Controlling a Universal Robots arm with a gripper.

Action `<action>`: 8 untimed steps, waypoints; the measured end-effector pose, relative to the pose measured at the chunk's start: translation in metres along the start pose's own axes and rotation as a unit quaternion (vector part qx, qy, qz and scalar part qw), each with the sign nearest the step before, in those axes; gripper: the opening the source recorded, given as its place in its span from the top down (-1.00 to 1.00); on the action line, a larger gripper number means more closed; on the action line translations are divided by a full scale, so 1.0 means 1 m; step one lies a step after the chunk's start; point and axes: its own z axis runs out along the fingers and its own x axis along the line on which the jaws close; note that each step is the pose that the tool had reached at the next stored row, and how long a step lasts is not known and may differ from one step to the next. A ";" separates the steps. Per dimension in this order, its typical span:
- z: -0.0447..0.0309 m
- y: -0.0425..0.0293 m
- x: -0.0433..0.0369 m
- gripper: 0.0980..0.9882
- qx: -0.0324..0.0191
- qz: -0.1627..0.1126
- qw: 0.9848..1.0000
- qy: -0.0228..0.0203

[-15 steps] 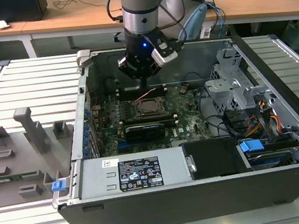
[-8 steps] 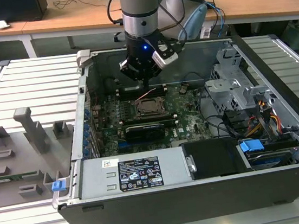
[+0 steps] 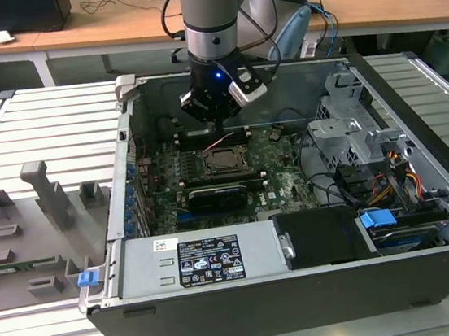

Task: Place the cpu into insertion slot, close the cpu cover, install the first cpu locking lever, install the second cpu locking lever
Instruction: 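Install the first cpu locking lever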

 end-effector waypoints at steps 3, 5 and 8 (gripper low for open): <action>0.0016 -0.0002 0.0000 0.98 -0.001 0.000 1.000 0.000; 0.0023 -0.0003 0.0001 0.98 0.000 0.000 1.000 0.000; 0.0028 -0.0003 0.0001 0.98 -0.001 0.000 1.000 0.000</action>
